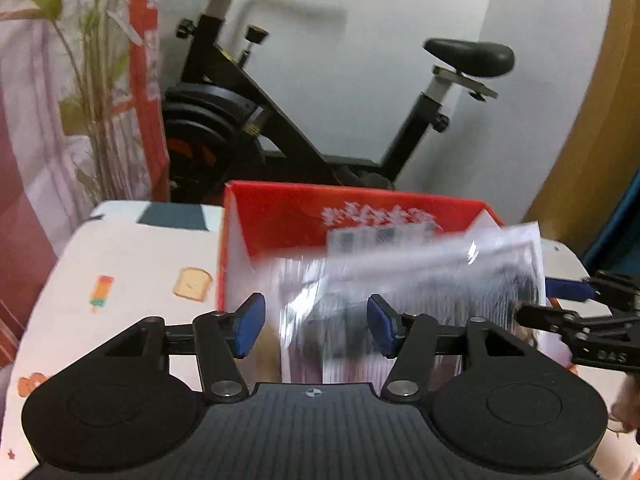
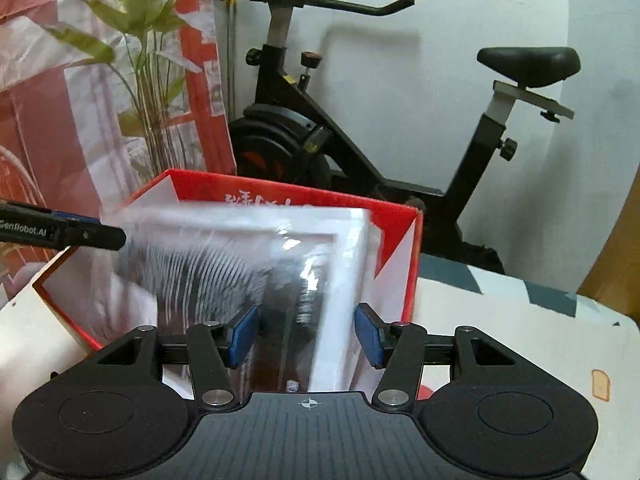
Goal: Organize soft objects
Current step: 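Lift the clear bag into the red box and open the left gripper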
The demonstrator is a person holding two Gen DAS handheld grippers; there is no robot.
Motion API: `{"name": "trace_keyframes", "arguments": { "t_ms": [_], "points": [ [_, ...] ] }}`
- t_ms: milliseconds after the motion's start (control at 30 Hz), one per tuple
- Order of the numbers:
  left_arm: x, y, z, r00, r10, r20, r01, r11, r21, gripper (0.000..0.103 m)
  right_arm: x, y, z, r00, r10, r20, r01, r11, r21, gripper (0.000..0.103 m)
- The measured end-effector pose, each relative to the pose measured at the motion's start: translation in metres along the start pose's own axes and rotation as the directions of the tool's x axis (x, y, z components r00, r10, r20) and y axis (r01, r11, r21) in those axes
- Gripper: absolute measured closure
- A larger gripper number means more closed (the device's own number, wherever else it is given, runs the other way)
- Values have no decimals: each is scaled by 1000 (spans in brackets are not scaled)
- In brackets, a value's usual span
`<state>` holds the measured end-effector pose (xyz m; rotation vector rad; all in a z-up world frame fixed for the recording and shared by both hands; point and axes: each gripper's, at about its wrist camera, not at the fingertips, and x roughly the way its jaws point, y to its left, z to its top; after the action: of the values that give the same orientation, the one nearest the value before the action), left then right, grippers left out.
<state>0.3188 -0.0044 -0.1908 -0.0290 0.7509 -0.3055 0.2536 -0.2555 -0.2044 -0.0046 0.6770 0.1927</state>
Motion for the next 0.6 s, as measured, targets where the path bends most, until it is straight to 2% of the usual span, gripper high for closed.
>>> {"name": "trace_keyframes", "arguments": {
  "t_ms": [300, 333, 367, 433, 533, 600],
  "points": [
    [-14, -7, 2, 999, 6, 49, -6, 1000, -2, 43, -10, 4, 4, 1000, 8, -1, -8, 1000, -2, 53],
    [-18, -8, 1, 998, 9, 57, -9, 1000, 2, 41, -12, 8, 5, 1000, 3, 3, -3, 1000, -12, 53],
    [-22, -9, 0, 998, 18, 66, -19, 1000, 7, 36, -15, 11, 5, 1000, -10, 14, 11, 1000, -25, 50],
    [-31, -9, -4, 996, 30, 84, -31, 999, 11, 19, -22, 17, 4, 999, -29, 33, 30, 998, -48, 42],
    [-47, -8, -10, 993, 46, 106, -48, 999, 15, 15, -32, 23, 3, 998, -32, 48, 34, 999, -43, 30],
    [-59, -7, -15, 992, 61, 112, -63, 998, 8, 8, -40, 27, 2, 997, -44, 62, 47, 998, -46, 12]
  ]
}}
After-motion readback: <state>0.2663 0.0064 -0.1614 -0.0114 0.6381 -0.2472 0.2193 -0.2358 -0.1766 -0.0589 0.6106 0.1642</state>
